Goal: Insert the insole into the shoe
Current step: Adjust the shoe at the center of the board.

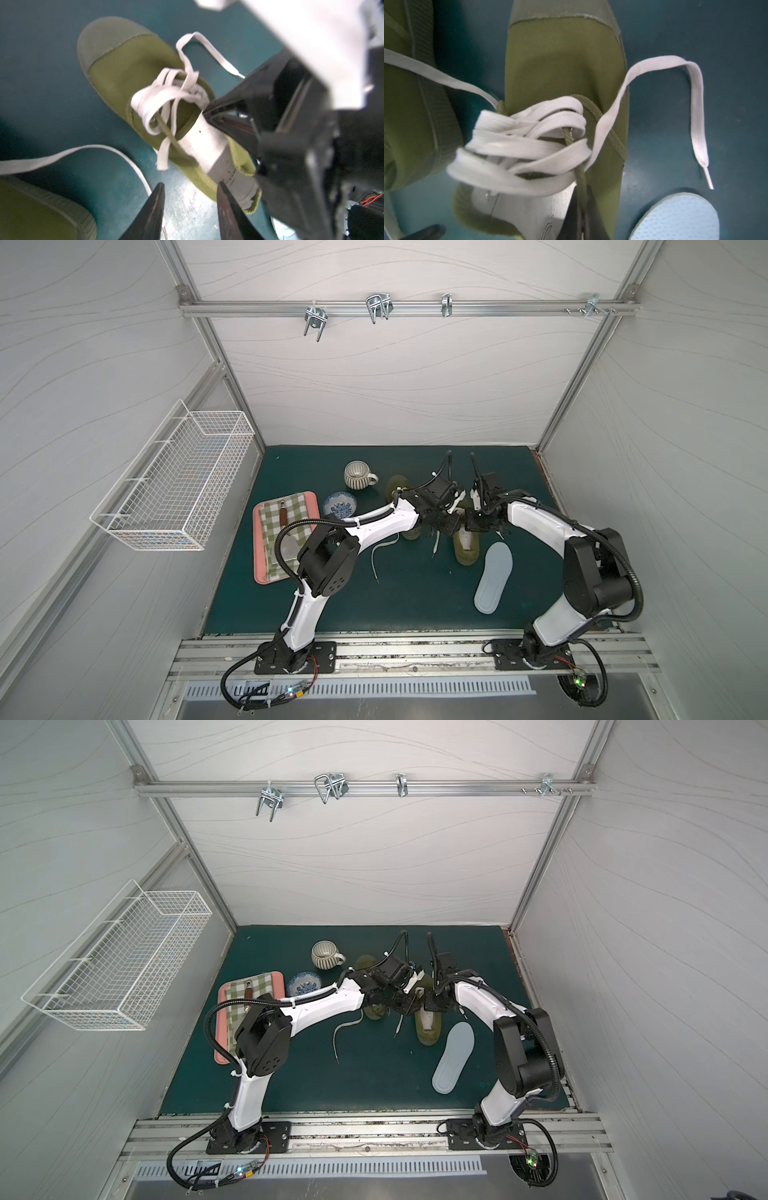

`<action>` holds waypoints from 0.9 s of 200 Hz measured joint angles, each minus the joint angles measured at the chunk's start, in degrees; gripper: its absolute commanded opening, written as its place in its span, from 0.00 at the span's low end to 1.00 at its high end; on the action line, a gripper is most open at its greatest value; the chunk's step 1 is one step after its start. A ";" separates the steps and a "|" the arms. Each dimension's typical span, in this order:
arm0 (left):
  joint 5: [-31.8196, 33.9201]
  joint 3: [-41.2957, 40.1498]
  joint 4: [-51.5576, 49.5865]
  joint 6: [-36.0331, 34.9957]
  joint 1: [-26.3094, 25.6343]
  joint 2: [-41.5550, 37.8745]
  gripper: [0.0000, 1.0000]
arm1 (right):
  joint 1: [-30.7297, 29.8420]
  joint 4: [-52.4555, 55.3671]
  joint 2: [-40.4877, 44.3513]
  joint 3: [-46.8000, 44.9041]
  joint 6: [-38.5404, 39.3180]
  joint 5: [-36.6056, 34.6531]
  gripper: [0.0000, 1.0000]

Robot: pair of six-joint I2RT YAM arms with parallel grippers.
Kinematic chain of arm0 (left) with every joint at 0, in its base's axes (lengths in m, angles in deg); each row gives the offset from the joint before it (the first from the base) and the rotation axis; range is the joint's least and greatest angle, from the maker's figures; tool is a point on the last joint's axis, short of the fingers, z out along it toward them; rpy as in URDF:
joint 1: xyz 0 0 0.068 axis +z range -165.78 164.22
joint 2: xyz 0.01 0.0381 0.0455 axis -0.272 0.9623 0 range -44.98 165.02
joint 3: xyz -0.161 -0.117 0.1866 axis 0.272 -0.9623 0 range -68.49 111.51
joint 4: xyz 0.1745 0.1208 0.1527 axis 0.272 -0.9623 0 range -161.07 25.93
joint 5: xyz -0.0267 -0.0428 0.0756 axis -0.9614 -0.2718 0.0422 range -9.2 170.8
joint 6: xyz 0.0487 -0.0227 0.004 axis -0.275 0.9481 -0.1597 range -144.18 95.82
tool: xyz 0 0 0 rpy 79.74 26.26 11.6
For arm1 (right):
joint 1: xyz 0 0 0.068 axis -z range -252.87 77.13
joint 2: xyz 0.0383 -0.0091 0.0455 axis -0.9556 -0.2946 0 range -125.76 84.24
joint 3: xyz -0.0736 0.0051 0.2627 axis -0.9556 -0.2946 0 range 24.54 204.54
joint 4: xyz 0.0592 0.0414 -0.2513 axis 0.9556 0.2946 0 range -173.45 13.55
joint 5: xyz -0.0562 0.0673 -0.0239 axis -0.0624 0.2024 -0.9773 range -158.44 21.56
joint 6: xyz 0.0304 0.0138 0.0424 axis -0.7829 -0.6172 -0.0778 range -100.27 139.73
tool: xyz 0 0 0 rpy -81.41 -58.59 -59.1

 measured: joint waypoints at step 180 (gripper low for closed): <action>8.20 6.23 1.11 2.91 0.00 6.60 0.00 | 1.18 -1.18 1.20 -0.79 2.40 4.22 0.00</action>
